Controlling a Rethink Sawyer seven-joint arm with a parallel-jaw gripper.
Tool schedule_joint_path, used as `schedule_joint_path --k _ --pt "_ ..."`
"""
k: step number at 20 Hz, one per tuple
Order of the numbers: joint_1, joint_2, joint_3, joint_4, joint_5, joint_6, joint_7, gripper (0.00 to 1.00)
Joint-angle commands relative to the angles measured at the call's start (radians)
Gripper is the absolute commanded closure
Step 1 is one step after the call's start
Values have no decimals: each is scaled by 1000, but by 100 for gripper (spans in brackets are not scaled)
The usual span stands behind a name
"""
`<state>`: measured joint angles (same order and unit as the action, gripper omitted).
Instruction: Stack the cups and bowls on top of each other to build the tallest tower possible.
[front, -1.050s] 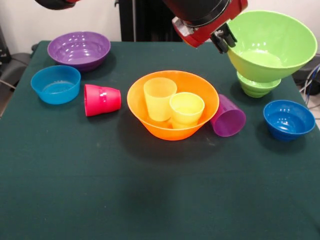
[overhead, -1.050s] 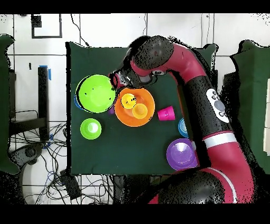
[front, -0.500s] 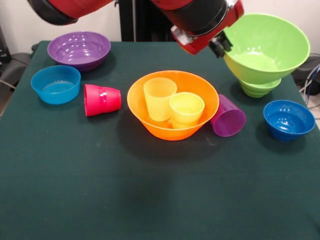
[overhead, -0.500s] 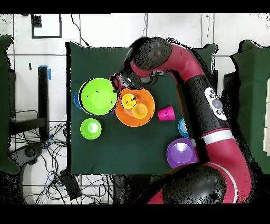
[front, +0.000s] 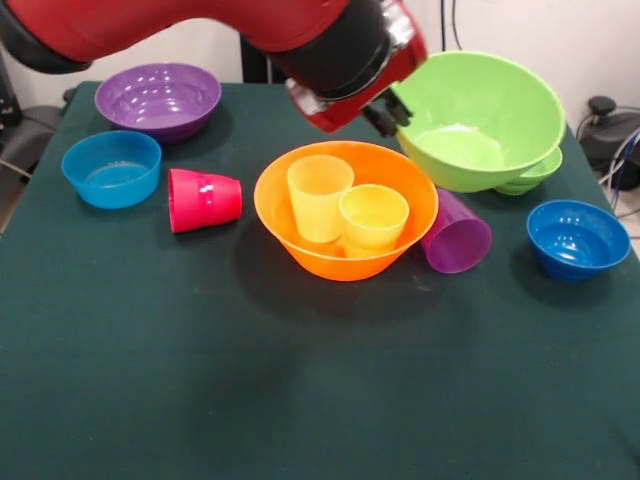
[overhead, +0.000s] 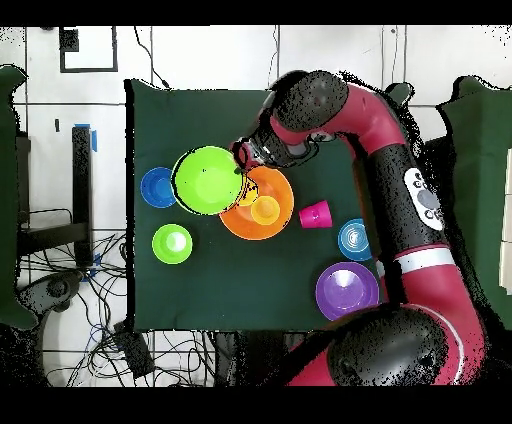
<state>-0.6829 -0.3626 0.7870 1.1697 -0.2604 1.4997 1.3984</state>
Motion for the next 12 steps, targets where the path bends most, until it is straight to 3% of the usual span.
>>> schedule_joint_path --k 1,7,12 --pt "-25 23 46 -81 -102 106 -420 100" --pt "-47 0 69 -42 -111 100 -408 100" --pt "-67 -40 78 54 -115 24 -372 100"
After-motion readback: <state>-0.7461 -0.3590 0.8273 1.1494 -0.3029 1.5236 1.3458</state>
